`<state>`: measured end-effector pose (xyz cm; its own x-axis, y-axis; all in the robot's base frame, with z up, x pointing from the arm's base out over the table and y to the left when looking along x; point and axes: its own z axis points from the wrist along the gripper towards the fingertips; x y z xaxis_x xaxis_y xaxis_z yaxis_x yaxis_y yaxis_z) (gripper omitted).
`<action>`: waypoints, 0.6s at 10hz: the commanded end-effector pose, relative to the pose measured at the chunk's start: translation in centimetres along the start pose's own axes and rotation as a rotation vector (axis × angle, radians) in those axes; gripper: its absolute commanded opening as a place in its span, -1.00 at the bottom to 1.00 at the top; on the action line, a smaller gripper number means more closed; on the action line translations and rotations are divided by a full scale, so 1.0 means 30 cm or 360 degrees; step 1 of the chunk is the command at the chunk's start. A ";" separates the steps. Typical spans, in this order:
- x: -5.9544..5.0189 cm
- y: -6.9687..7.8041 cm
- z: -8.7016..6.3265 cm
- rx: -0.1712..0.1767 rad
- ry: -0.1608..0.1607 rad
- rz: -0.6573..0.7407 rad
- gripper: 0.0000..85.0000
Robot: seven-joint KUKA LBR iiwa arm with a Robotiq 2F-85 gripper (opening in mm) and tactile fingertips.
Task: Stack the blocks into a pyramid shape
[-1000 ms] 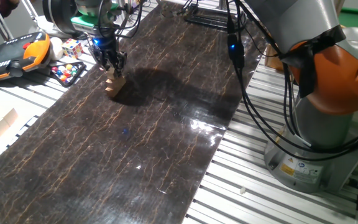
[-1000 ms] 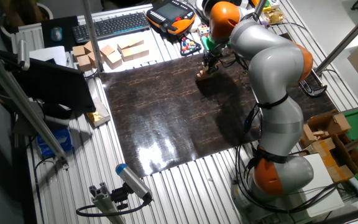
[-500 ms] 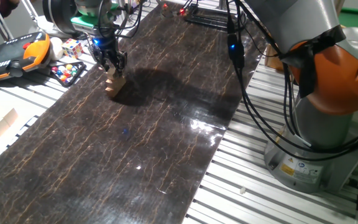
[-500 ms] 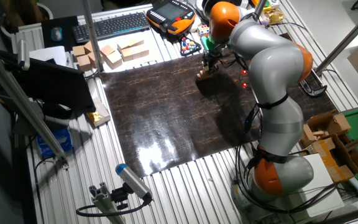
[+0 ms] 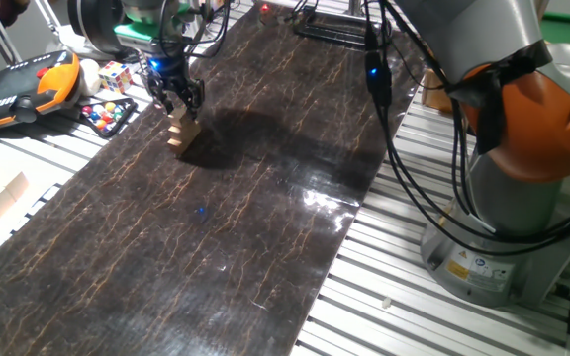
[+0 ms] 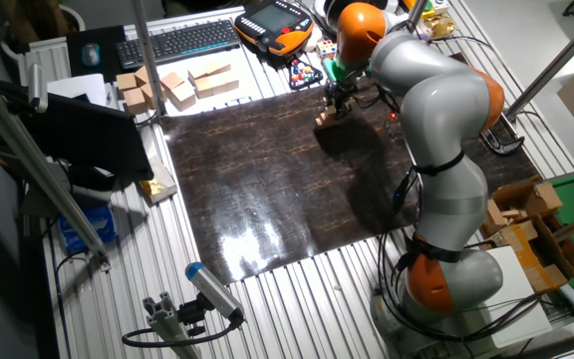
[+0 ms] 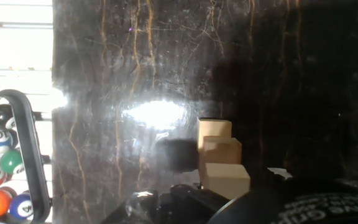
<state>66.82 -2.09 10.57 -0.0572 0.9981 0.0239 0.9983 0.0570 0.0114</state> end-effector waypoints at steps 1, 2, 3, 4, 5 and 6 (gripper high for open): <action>0.002 -0.008 -0.012 -0.0004 0.0007 0.0002 0.33; 0.003 -0.012 -0.025 -0.0007 0.0012 -0.0002 0.33; 0.006 -0.021 -0.038 -0.0013 0.0024 -0.0017 0.32; 0.011 -0.027 -0.052 -0.0013 0.0034 -0.0022 0.30; 0.017 -0.035 -0.068 -0.0015 0.0048 -0.0039 0.25; 0.017 -0.049 -0.083 -0.0021 0.0062 -0.0073 0.11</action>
<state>65.19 -1.73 13.09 -0.1066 0.9924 0.0609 0.9941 0.1050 0.0288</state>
